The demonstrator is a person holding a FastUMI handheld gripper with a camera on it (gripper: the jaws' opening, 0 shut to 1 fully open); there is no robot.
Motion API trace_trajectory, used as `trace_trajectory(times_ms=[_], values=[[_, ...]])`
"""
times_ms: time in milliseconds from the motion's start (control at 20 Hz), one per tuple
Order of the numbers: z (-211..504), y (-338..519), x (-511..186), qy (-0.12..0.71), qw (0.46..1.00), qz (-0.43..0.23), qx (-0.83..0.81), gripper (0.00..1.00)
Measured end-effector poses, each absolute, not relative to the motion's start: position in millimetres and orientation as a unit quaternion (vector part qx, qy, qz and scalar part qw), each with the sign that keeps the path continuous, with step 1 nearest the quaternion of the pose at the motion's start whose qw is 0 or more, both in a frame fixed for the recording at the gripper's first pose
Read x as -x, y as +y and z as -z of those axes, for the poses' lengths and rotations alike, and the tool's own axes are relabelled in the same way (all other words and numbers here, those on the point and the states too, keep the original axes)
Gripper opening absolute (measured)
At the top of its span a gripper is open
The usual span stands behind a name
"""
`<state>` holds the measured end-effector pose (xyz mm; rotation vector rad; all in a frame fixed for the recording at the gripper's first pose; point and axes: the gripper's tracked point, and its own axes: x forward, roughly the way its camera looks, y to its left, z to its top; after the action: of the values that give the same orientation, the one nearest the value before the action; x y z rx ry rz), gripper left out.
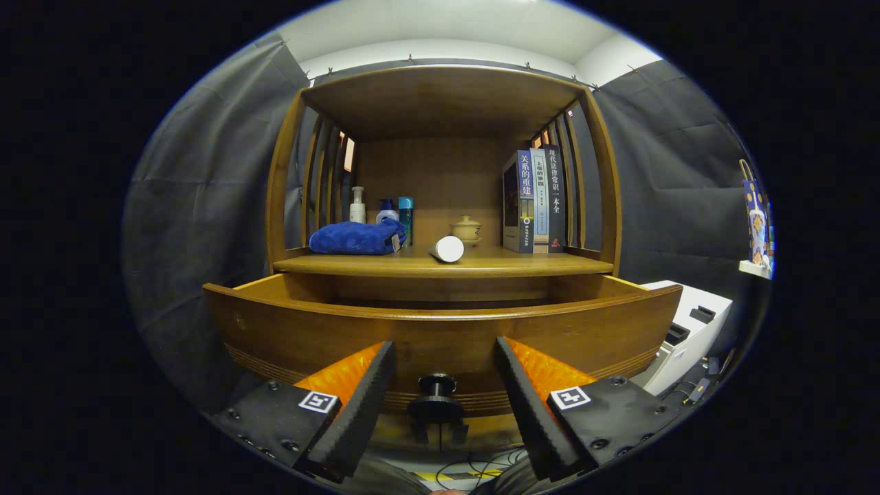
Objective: Pull open the drawer, take out the items inside it, and place them on the countertop above the cabinet.
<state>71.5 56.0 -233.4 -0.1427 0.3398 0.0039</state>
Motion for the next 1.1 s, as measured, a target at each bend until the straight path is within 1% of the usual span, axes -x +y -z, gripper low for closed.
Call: trace_trajectory(times_ms=[550, 800, 1100], values=[[256, 54, -166, 0.190, 0.979, 0.003, 0.067, 0.96], [260, 55, -183, 0.195, 0.979, 0.008, 0.066, 0.96], [252, 53, -175, 0.185, 0.980, 0.002, 0.067, 0.97]])
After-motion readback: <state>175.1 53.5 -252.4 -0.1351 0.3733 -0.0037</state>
